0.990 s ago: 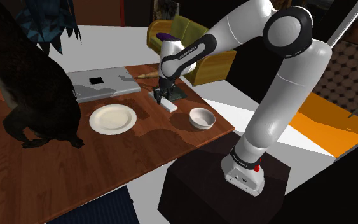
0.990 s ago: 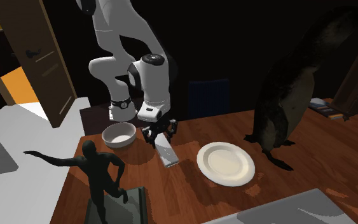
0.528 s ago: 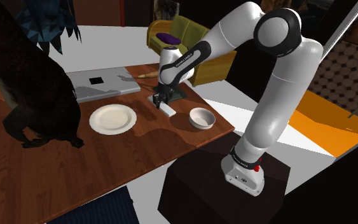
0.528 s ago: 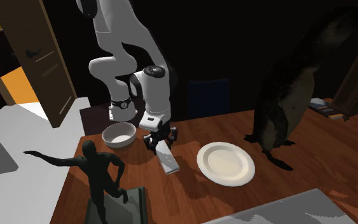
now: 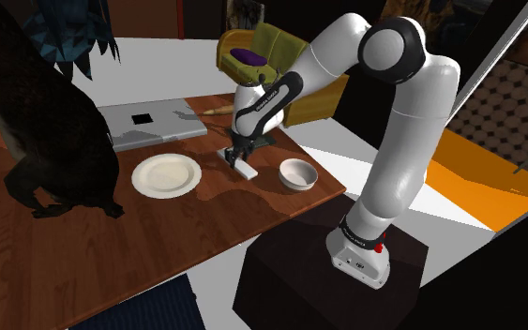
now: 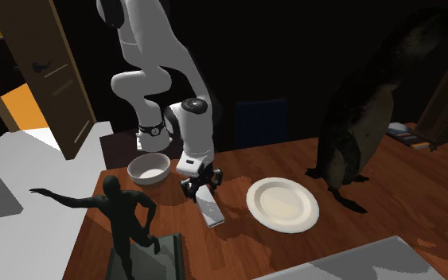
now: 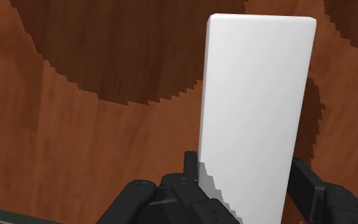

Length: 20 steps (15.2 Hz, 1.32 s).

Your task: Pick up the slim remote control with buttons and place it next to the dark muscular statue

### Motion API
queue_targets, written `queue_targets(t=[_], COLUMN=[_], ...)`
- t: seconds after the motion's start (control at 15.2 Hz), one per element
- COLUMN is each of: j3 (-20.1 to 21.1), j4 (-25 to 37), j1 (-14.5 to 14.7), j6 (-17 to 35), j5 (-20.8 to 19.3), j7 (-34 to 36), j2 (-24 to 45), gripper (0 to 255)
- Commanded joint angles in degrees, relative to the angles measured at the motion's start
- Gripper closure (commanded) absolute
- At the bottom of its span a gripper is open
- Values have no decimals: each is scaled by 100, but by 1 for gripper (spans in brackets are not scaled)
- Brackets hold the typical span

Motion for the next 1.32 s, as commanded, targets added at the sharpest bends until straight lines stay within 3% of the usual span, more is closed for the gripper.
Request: queue_targets(t=[0.0, 0.53, 0.59, 0.92, 1.25], j3=[-22, -23, -23, -23, 43], j4=[-4, -4, -4, -4, 22], j1=[12, 13, 13, 13, -44], j6=[188, 188, 188, 188, -486], j5=[-42, -42, -42, -42, 107], j7=[23, 23, 23, 23, -82], j2=[181, 181, 181, 181, -472], gripper=[255, 255, 0, 0, 0])
